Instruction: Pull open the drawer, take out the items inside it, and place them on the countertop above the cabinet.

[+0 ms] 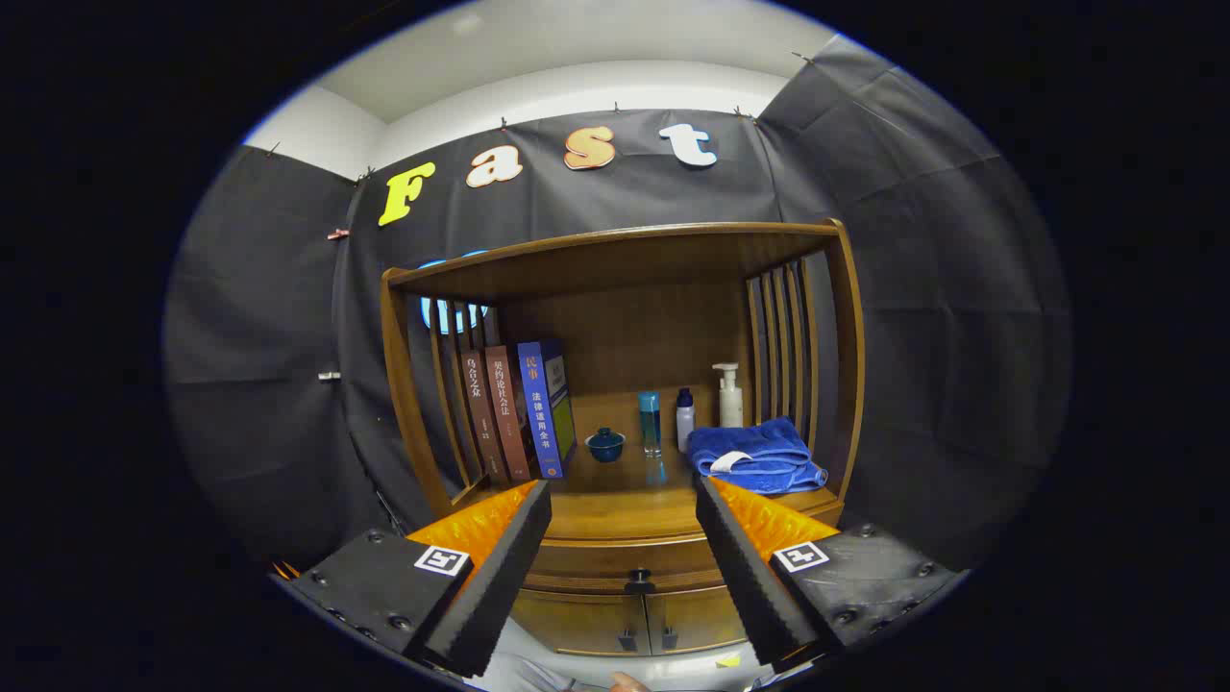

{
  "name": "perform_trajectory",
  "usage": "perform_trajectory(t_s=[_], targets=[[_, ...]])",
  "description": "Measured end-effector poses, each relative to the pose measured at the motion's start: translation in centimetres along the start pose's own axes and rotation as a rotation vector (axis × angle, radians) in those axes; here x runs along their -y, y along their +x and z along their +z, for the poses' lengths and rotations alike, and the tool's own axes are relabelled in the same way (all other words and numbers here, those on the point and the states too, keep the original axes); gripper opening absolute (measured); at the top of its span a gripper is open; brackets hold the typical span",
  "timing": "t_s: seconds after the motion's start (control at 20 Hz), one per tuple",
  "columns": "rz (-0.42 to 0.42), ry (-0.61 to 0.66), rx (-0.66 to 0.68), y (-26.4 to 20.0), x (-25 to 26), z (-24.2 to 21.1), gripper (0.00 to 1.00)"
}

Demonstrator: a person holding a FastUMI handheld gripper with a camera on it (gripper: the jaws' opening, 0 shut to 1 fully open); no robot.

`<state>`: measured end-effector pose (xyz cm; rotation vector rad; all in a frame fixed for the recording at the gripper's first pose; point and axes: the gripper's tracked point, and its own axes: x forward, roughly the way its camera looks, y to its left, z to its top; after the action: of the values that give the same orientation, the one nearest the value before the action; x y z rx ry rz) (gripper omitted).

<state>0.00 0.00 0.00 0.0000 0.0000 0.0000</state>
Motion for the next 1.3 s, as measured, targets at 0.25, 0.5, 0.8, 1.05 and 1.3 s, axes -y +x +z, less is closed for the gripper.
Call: perform_trajectory(t_s=[0.25, 0.5, 0.8, 1.05, 1.3], targets=[[0.014, -0.023, 0.024, -0.02, -0.70, 0.63, 0.99], [0.009, -0.046, 0.030, -0.28, -0.91, 0.82, 0.99], [0.010, -0.065, 0.045, -0.55, -0.93, 1.18, 0.99], [0.013, -0.053, 0.044, -0.42, -1.00, 0.90, 0.99], [0.014, -0.051, 0.033, -0.09, -1.09, 0.32, 0.99]])
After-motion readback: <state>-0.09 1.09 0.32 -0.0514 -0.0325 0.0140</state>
